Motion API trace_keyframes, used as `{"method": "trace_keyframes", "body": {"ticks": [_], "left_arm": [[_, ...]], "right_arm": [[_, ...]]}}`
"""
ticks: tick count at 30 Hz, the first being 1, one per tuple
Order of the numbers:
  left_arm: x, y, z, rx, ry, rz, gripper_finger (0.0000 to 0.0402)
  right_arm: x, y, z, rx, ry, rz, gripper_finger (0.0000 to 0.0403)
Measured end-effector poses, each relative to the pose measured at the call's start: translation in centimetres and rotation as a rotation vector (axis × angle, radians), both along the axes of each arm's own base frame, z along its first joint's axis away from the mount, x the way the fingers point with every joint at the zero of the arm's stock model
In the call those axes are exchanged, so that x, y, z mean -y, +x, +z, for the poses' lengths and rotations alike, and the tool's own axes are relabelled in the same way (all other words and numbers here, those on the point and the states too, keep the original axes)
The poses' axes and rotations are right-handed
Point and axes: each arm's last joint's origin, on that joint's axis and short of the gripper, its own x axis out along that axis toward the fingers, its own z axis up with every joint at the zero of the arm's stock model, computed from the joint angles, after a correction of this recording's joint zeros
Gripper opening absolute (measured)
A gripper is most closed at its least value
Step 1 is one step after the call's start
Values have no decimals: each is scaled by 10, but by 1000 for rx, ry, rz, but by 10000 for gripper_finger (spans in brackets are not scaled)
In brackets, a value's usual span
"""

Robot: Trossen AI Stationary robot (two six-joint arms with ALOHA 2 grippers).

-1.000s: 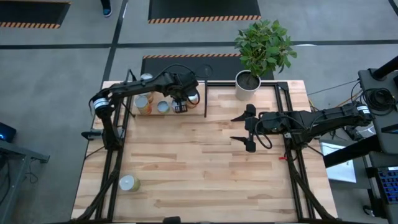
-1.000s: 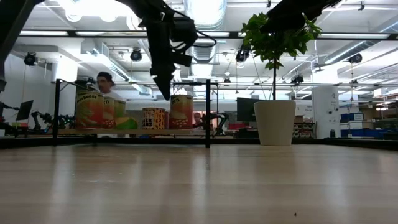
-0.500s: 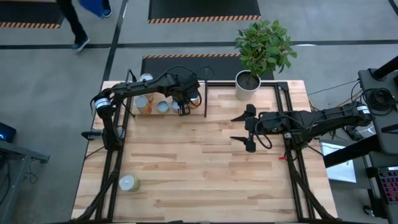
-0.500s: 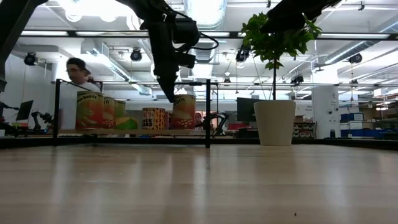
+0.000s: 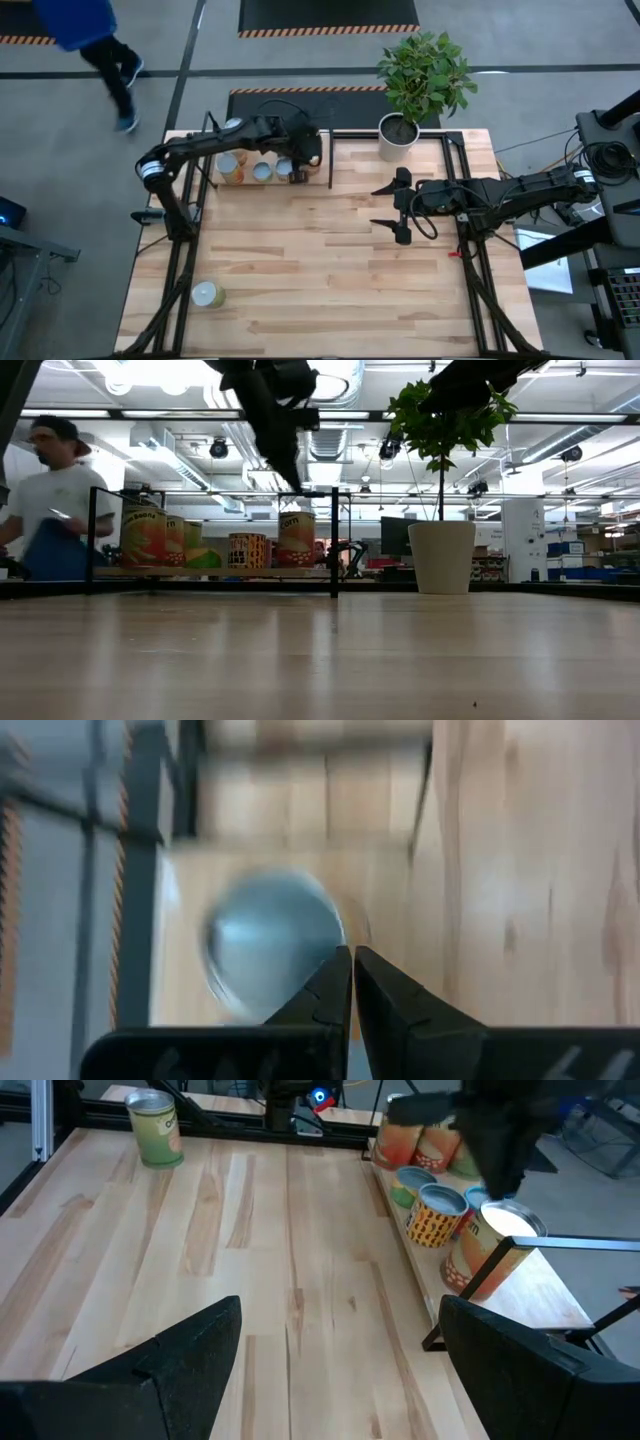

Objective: Pick and place cans onto a shelf
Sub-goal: Put the orange corn can on the shelf

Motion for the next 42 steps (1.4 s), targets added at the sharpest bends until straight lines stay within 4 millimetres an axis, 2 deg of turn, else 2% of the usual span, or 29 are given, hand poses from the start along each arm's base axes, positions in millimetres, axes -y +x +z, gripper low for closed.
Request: {"method": "trace_keyframes", "body": {"ticks": [3, 5, 12, 20, 27, 36, 42], "left_arm": [[-4, 5, 10, 109, 43, -28, 0], [-9, 9, 10, 140, 62, -27, 0], [-24, 17, -13, 95, 49, 3, 0], [-33, 21, -27, 59, 71, 55, 0], [-45, 24, -35, 67, 140, 232, 0], [-40, 20, -21, 110, 116, 287, 0], [-35, 10, -7, 72, 137, 232, 0]], "right_arm": [[0, 0, 0, 0, 0, 0, 327], [0, 0, 0, 0, 0, 0, 327], [0, 0, -1, -8, 5, -3, 327], [0, -1, -1, -14, 5, -4, 327], [0, -1, -1, -14, 5, -4, 327], [0, -1, -1, -14, 5, -4, 327], [0, -1, -1, -14, 10, -6, 327]]}}
